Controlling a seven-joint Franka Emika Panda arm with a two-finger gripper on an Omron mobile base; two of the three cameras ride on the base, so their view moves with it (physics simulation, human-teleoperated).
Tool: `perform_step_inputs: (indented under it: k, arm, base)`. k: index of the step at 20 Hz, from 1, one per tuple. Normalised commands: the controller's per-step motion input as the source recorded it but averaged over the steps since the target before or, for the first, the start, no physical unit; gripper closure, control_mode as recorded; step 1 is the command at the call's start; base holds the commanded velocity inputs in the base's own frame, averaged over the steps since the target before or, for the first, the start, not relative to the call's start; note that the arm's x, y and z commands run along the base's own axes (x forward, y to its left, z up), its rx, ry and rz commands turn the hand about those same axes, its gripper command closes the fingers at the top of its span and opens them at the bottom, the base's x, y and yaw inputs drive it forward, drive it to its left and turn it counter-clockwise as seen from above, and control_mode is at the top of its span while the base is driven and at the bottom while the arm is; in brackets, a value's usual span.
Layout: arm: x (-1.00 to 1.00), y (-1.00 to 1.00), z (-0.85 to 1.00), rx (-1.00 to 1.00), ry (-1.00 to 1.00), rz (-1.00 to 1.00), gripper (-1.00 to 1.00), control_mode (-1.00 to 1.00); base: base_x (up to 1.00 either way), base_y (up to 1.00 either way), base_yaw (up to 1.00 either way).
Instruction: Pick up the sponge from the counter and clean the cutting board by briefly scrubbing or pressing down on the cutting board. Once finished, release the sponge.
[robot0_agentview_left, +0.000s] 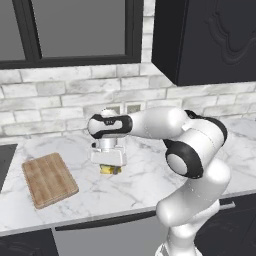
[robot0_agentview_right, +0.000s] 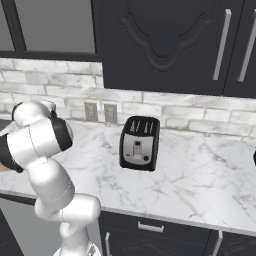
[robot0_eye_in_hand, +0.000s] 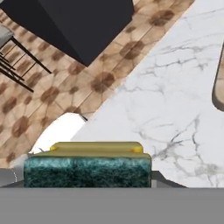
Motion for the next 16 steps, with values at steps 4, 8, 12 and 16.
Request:
perform_step_inputs:
  k: [4,8,12,16]
  arm:
    - [0.44,-0.06,-0.35,0.00,-0.10,-0.09,1.00,-1.00]
    - [0.38,0.00,-0.48,-0.01,-0.08,-0.05,1.00,-1.00]
    - [0.24,0.00,-0.61,-0.04,-0.07,-0.05,1.00,-1.00]
    - [0.10,0.00,-0.48,-0.03,-0.12,-0.11,-1.00,-1.00]
  base:
    - [0.00,0.00,0.00]
    - [0.00,0.00,0.00]
    - [0.00,0.00,0.00]
    - [0.00,0.00,0.00]
